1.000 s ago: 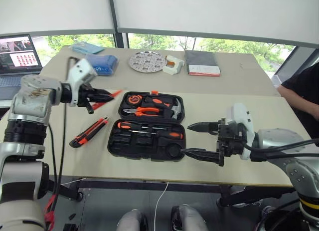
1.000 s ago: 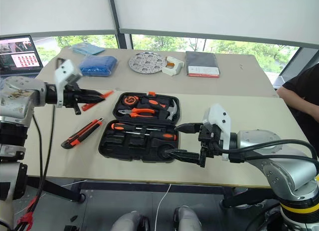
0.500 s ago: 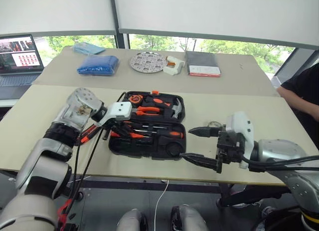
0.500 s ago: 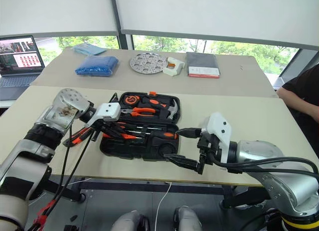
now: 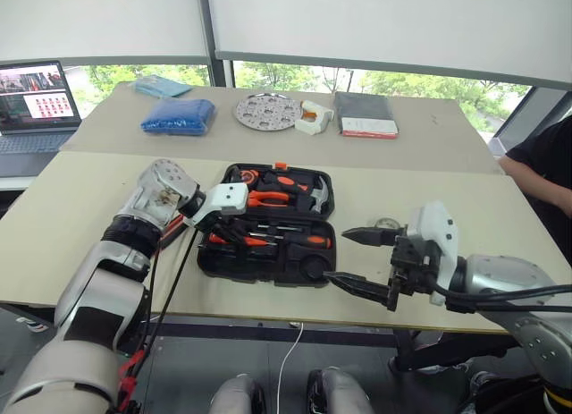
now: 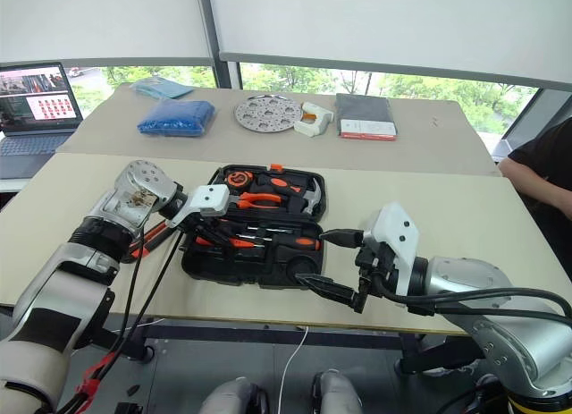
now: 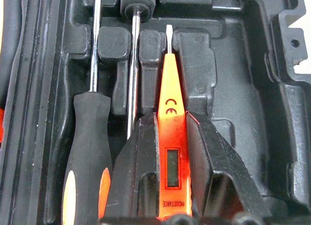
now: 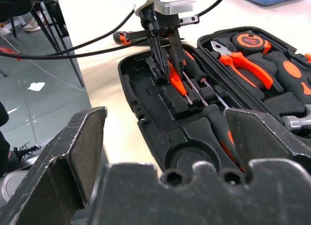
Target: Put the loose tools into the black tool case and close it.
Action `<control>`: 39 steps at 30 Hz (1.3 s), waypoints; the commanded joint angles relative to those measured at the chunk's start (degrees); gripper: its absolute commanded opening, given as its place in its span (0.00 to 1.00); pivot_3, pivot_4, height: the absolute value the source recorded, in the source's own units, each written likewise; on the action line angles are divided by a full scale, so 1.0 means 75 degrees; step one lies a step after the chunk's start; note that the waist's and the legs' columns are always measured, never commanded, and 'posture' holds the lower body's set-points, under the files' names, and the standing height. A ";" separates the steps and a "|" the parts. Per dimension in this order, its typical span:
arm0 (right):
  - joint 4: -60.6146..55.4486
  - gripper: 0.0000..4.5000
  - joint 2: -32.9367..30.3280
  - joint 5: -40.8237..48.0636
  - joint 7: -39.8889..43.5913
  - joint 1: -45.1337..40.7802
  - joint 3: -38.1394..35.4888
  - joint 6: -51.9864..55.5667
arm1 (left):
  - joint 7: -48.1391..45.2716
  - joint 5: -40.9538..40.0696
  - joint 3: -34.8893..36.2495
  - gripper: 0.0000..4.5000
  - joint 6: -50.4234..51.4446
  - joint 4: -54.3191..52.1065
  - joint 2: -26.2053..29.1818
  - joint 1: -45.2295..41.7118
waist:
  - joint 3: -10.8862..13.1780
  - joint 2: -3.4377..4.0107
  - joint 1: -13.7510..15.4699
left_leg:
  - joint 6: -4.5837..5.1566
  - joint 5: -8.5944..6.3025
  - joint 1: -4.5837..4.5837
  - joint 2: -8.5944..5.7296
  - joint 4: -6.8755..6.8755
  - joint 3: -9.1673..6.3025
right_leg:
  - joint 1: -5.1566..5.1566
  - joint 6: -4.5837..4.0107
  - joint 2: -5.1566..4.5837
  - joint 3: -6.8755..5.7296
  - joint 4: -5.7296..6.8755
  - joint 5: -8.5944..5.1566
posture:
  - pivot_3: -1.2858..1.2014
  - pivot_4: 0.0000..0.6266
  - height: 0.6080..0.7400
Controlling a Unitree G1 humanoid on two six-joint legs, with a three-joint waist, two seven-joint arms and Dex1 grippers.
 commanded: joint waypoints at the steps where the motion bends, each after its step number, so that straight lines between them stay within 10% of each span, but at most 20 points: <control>1: -0.0129 1.00 -0.0035 0.0213 -0.0007 -0.0024 -0.0184 -0.0061 | -0.0074 -0.1052 -0.0033 0.59 0.0553 -0.0695 0.0539 -0.0132 | 0.0000 0.0000 -0.0019 | 0.0000 0.0000 0.0000 0.0000 0.0000 0.0000 | 0.0000 0.0000 -0.0001 0.0001 0.0000 0.0000 | 0.52 0.24 0.84; 6: -0.0093 1.00 -0.0036 0.0228 0.0044 -0.0009 -0.0153 -0.0066 | -0.0074 -0.1945 0.0303 0.90 0.0975 -0.1003 0.1095 -0.0043 | 0.0000 0.0000 -0.0031 | -0.0001 0.0000 0.0003 0.0002 0.0000 -0.0001 | -0.0001 -0.0001 -0.0003 0.0007 -0.0002 -0.0001 | 0.52 0.24 0.84; 18: 0.0186 1.00 -0.0006 0.0136 0.0188 -0.0196 0.0050 -0.0103 | 0.0863 -0.2036 0.1676 0.03 0.1365 -0.0584 0.0326 0.0923 | 0.0000 0.0000 0.0010 | 0.0005 0.0003 -0.0010 -0.0004 0.0017 -0.0003 | 0.0004 0.0004 0.0013 -0.0010 0.0000 0.0000 | 0.52 0.24 0.84; 39: 0.0194 1.00 0.0049 0.0173 0.0172 -0.0274 0.0200 -0.0030 | 0.1415 -0.1507 0.1923 0.01 0.0849 -0.1365 0.0323 0.2547 | -0.0005 0.0008 -0.0032 | 0.0001 0.0003 0.0038 0.0001 0.0011 -0.0002 | 0.0031 0.0000 -0.0013 0.0013 0.0004 0.0002 | 0.52 0.24 0.84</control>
